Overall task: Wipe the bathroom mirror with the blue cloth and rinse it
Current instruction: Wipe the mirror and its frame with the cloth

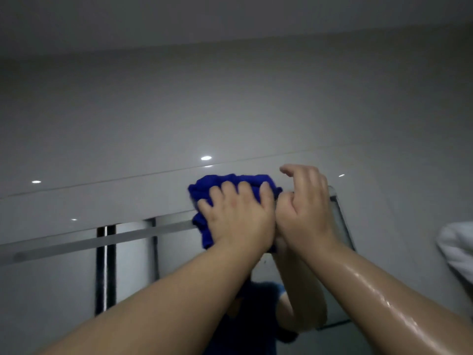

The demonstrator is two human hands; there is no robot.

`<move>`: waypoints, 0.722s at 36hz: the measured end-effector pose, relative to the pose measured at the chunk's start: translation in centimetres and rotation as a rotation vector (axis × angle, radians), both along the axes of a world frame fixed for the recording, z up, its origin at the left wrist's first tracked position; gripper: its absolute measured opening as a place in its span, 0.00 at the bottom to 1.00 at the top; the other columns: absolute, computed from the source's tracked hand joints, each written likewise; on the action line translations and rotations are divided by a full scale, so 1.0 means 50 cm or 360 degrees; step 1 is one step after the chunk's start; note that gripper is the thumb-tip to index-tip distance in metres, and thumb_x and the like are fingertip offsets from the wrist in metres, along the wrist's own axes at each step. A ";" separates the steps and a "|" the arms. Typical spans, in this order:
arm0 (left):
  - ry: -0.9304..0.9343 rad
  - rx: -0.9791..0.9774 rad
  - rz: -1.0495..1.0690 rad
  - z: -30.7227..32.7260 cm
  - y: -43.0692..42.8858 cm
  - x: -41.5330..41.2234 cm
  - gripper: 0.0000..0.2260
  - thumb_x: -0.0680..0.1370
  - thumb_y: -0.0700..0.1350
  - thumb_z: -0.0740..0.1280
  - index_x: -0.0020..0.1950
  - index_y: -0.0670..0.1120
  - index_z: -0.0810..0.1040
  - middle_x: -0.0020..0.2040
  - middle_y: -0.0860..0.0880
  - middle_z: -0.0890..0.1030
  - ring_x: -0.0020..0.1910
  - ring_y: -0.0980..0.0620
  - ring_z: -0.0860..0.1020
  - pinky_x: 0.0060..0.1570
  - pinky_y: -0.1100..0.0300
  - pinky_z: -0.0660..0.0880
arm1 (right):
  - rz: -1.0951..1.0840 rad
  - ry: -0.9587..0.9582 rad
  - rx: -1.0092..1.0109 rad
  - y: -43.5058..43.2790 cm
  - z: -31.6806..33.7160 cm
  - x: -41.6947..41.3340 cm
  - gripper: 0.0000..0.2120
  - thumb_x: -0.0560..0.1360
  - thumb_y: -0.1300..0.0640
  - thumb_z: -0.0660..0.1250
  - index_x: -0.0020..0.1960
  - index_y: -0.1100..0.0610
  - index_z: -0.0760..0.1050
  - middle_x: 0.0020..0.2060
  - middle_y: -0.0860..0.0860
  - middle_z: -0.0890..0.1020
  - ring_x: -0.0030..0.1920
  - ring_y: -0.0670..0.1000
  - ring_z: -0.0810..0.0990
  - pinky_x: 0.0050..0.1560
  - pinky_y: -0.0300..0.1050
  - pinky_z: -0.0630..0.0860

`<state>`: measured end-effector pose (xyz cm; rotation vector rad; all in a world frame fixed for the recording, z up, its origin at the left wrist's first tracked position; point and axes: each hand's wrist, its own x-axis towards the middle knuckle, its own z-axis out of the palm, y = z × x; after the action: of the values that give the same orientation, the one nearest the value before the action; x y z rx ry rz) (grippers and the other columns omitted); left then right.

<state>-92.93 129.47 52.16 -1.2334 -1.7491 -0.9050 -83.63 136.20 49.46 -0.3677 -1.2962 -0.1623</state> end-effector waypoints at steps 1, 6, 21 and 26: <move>-0.0007 -0.0082 -0.0050 0.007 0.016 0.031 0.22 0.84 0.62 0.52 0.68 0.52 0.75 0.68 0.44 0.75 0.68 0.40 0.70 0.69 0.37 0.62 | 0.0066 0.0075 0.0099 -0.010 -0.010 0.009 0.17 0.78 0.56 0.57 0.62 0.56 0.79 0.56 0.47 0.78 0.57 0.47 0.76 0.60 0.39 0.70; -0.0276 -0.0462 -0.0369 0.061 0.018 0.119 0.27 0.83 0.61 0.50 0.80 0.55 0.65 0.75 0.43 0.71 0.75 0.36 0.65 0.73 0.35 0.58 | 0.0742 0.0360 -0.0264 -0.030 -0.022 0.065 0.16 0.78 0.52 0.56 0.59 0.49 0.79 0.56 0.48 0.82 0.56 0.44 0.81 0.57 0.43 0.77; -0.0686 -0.0112 -0.1476 0.021 -0.058 -0.055 0.27 0.64 0.37 0.60 0.55 0.64 0.80 0.58 0.55 0.85 0.60 0.51 0.83 0.64 0.45 0.81 | -0.0569 -0.0917 -0.0340 -0.027 -0.064 -0.061 0.41 0.82 0.44 0.59 0.88 0.51 0.44 0.88 0.54 0.42 0.87 0.57 0.38 0.86 0.61 0.37; 0.0127 -0.0163 -0.1168 -0.019 -0.072 -0.069 0.22 0.71 0.33 0.65 0.56 0.58 0.81 0.64 0.58 0.76 0.61 0.64 0.75 0.66 0.72 0.70 | -0.0681 -0.0765 -0.0380 0.008 -0.040 -0.039 0.39 0.82 0.38 0.46 0.88 0.54 0.50 0.88 0.56 0.50 0.88 0.59 0.46 0.87 0.62 0.42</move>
<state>-96.38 125.88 51.22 -2.0063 -1.2859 -1.1518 -85.60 136.62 47.44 -0.8485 -1.7025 -0.4815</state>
